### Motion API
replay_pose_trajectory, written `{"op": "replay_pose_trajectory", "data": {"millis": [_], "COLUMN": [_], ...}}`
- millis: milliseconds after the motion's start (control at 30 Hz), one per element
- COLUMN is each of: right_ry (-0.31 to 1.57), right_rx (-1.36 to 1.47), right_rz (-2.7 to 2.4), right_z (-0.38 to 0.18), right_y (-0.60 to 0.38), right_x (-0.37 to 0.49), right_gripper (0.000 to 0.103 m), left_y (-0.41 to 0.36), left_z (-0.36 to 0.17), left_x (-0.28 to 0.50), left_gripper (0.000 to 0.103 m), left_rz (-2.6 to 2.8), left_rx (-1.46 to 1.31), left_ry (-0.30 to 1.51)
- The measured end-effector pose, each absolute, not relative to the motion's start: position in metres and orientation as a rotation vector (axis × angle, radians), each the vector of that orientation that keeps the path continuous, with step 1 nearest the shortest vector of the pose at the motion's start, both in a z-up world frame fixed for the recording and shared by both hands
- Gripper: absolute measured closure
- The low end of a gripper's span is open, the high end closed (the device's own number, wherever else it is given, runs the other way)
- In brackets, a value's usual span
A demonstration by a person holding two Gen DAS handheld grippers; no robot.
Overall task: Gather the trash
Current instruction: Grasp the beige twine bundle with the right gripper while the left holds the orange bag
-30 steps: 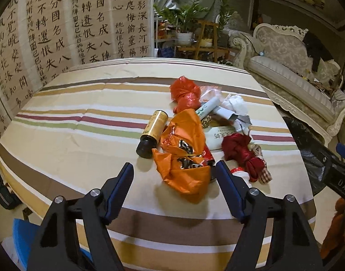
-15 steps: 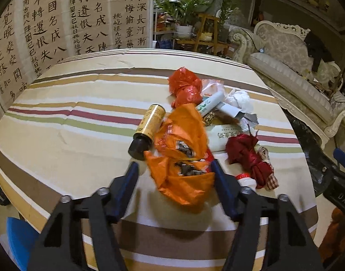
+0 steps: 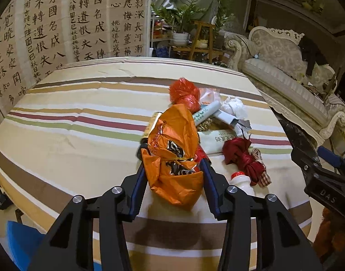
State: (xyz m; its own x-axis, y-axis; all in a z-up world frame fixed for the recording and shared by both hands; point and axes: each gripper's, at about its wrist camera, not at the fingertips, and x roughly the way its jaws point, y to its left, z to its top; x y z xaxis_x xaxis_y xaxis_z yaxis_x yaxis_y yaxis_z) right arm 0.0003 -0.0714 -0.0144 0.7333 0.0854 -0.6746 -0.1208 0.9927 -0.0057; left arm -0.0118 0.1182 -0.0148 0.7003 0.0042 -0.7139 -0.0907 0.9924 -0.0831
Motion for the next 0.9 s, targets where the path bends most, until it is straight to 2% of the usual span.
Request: {"op": "replay_pose_trajectory", "data": {"millis": [100, 233, 533, 900], "right_ry": [0.757, 0.780, 0.816, 0.842], "right_rx": [-0.050, -0.067, -0.088, -0.086], "right_rz": [0.138, 0.173, 0.227, 0.272], "right_z": [-0.017, -0.023, -0.032, -0.032], "right_y": [-0.063, -0.049, -0.024, -0.013], "right_x": [0.001, 0.002, 0.007, 0.005], "right_gripper": [0.027, 0.042, 0.054, 0.054], "left_y": [0.125, 0.135, 0.152, 0.156], "left_z": [-0.013, -0.015, -0.024, -0.031], "left_x": [-0.015, -0.017, -0.019, -0.016], "left_gripper": [0.057, 0.057, 0.057, 0.057], "left_rz": [0.074, 0.103, 0.122, 0.116], "left_rx": [-0.101, -0.093, -0.116, -0.133], "left_ry": [0.785, 0.786, 0.803, 0.815]}}
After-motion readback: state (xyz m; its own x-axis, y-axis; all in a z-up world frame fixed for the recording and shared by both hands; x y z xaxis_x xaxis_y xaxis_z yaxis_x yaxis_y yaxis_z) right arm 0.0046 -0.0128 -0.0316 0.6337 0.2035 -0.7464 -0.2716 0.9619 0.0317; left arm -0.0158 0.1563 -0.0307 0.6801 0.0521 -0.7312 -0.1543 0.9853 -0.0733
